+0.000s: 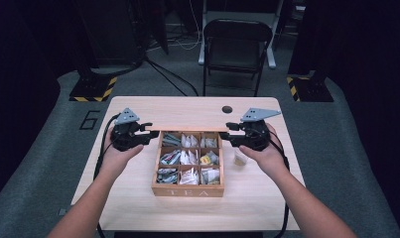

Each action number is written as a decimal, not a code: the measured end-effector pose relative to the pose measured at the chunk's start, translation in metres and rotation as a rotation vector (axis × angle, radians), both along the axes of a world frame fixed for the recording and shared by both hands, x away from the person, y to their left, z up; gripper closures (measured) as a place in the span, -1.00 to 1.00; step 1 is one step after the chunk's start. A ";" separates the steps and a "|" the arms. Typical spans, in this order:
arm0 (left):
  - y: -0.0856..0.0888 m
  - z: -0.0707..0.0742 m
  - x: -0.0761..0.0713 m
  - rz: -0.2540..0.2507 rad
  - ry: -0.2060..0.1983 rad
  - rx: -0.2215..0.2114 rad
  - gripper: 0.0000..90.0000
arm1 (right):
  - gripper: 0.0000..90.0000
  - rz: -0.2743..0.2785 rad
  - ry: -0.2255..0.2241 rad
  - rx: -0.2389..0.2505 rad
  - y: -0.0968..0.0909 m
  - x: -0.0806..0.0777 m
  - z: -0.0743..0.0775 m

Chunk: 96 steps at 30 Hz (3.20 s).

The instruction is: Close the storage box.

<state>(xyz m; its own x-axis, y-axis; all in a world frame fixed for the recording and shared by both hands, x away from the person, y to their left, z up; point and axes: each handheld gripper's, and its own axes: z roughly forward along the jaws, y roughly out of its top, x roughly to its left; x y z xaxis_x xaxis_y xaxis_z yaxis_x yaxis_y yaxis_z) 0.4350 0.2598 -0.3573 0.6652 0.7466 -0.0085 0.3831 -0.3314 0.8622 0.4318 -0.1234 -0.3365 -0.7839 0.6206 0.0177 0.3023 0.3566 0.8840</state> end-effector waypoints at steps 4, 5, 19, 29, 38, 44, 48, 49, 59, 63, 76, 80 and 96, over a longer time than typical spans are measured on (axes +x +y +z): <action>0.000 -0.002 -0.003 -0.007 0.002 0.006 0.25 | 0.22 0.007 0.006 -0.002 -0.001 -0.004 -0.002; 0.001 -0.003 -0.003 -0.008 0.004 0.006 0.25 | 0.22 0.008 0.002 -0.002 -0.001 -0.004 -0.003; 0.005 -0.007 -0.023 -0.040 -0.009 -0.017 0.21 | 0.21 0.014 -0.001 -0.022 -0.001 -0.019 -0.014; 0.006 -0.006 -0.042 -0.039 -0.025 -0.006 0.21 | 0.21 0.010 0.002 -0.007 -0.003 -0.027 -0.024; 0.005 -0.014 -0.052 -0.031 -0.030 0.002 0.22 | 0.21 0.011 -0.008 -0.008 -0.004 -0.034 -0.032; 0.006 -0.021 -0.061 -0.024 -0.039 -0.011 0.23 | 0.20 0.017 -0.024 -0.026 -0.004 -0.040 -0.039; 0.005 -0.023 -0.065 -0.021 -0.044 -0.012 0.22 | 0.20 0.015 -0.035 -0.026 -0.004 -0.044 -0.044; 0.006 -0.023 -0.066 -0.026 -0.042 -0.005 0.22 | 0.20 0.008 -0.031 -0.021 -0.004 -0.045 -0.045; 0.005 -0.036 -0.074 -0.031 -0.036 0.014 0.21 | 0.20 0.008 -0.016 -0.010 -0.005 -0.053 -0.059; 0.005 -0.041 -0.077 -0.034 -0.032 0.027 0.21 | 0.20 0.004 -0.011 -0.008 -0.005 -0.057 -0.065; 0.006 -0.058 -0.084 -0.036 -0.021 0.009 0.21 | 0.19 -0.001 -0.030 0.002 -0.005 -0.072 -0.079; 0.006 -0.062 -0.086 -0.033 -0.013 0.009 0.21 | 0.18 -0.006 0.005 0.039 -0.007 -0.074 -0.084; 0.005 -0.079 -0.093 -0.031 -0.021 0.007 0.21 | 0.18 -0.008 0.012 0.018 -0.005 -0.082 -0.096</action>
<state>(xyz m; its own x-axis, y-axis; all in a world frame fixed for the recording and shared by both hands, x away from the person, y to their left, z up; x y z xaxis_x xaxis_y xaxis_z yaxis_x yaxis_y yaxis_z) 0.3421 0.2648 -0.4361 0.6876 0.7260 0.0112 0.3541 -0.3488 0.8677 0.3495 -0.1288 -0.4327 -0.7789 0.6261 0.0378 0.3151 0.3384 0.8867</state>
